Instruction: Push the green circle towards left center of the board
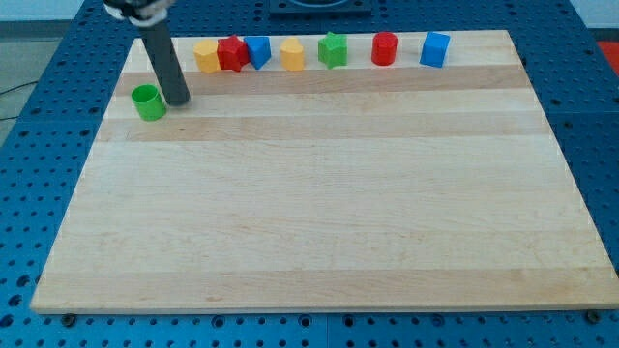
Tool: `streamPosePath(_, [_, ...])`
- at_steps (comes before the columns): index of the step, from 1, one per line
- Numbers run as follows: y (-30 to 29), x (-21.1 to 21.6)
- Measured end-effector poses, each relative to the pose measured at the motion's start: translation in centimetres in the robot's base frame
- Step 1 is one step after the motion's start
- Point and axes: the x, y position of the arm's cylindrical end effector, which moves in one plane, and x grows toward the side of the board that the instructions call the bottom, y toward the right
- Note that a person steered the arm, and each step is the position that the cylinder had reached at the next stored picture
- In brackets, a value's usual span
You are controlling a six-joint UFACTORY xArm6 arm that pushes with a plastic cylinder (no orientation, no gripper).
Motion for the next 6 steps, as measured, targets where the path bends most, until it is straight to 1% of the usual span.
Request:
streamPosePath(1, [-0.6, -4.6])
streamPosePath(3, [-3.1, 2.1])
streamPosePath(4, [0.5, 6.5])
streamPosePath(6, [-4.7, 6.6])
